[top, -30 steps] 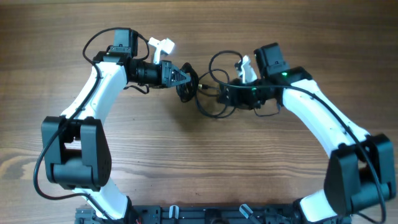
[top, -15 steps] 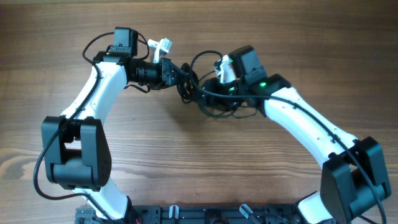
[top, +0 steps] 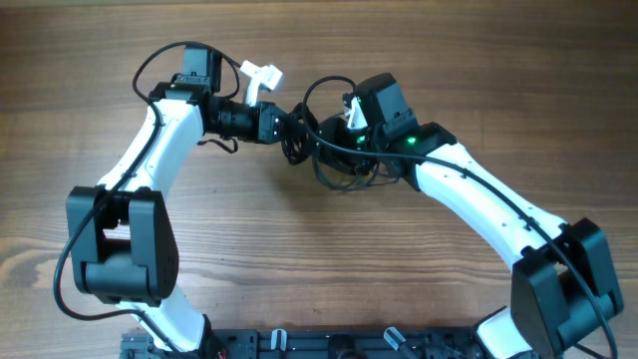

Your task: Untangle cables

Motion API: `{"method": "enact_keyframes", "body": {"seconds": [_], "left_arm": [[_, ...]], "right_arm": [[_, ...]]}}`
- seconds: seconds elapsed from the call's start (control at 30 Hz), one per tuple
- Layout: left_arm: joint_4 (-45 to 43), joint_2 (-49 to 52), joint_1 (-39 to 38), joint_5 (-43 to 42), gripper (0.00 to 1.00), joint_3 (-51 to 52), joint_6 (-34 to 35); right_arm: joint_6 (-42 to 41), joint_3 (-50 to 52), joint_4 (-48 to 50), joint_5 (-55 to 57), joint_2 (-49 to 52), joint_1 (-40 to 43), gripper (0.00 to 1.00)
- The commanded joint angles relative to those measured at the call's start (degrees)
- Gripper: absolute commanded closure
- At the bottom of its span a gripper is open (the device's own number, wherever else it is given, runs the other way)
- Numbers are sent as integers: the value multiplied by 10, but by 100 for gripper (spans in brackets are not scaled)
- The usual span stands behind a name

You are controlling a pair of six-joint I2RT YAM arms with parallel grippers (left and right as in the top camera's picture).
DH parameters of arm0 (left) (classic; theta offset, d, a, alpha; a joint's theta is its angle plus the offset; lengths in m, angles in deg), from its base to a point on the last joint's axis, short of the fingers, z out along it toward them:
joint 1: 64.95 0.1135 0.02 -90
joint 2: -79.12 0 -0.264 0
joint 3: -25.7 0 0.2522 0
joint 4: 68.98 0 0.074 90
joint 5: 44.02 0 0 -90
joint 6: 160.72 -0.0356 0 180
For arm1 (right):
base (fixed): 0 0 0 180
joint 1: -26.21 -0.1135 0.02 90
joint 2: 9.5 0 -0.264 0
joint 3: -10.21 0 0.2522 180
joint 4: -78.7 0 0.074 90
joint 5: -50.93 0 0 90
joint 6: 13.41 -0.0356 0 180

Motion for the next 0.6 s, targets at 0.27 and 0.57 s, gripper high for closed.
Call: {"method": "enact_keyframes", "body": {"seconds": [0.27,0.57], "left_arm": [[5,2,4,-95,96,2,-49],[7,2,4,-111,96,2,-49]], "right_arm": [[-31,1,7,25,34,4,57],[-73,1,71,16,47,7,62]]}}
